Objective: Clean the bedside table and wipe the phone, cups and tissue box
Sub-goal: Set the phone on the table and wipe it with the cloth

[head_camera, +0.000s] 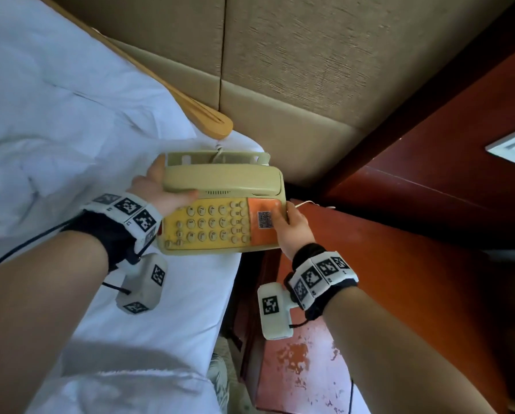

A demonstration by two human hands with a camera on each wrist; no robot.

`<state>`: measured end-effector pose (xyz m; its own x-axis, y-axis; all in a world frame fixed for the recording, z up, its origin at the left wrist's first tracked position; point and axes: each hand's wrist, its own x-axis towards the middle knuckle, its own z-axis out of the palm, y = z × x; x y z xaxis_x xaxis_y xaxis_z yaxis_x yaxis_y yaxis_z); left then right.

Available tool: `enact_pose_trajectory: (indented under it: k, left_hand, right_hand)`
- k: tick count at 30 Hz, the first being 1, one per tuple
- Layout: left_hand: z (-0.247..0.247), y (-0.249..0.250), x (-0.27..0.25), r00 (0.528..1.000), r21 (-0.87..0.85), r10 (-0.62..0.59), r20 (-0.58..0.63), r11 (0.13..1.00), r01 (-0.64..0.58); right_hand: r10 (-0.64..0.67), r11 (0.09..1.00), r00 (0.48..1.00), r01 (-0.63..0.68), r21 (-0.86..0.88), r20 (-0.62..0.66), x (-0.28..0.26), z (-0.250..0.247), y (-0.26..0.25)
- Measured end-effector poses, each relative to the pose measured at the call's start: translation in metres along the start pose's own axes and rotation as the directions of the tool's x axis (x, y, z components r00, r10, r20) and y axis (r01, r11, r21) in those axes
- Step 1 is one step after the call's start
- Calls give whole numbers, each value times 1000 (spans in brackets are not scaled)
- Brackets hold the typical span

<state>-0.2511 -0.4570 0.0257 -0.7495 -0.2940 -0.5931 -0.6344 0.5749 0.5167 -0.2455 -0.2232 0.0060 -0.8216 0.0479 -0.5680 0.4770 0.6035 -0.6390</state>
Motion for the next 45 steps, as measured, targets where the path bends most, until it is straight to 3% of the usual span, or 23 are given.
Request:
enact_pose_trajectory:
  k: [8,16,23,29,36,40,45]
  left_hand:
    - [42,36,-51,995,135,79,57,987,-86]
    - [140,47,-111,987,-11,119,107,993,-118]
    - [219,24,-131,985,9,68,156,997,-70]
    - [235,27,-136,980,-13,-67,188,997,71]
    - [223,29,-128,978,289,3,210,955,-65]
    - [205,38,-126,967,551,142,211,800,-238]
    - [213,58,-133,938,506,239,251,794,-338]
  right_hand:
    - [23,999,999,-24,-27,-48,-30,-65,32]
    - [95,992,996,-94,-83,5,-57,-127,111]
    - [120,967,991,-103,-235,60,-35,-155,162]
    - [51,945,998,-35,-325,41,-9,-164,157]
    - [41,927,999,-32,-373,14,-49,-154,181]
    - [61,850,998,-70,-522,-34,-102,-147,207]
    - [166,593,961,83,-801,223,-135,-125,228]
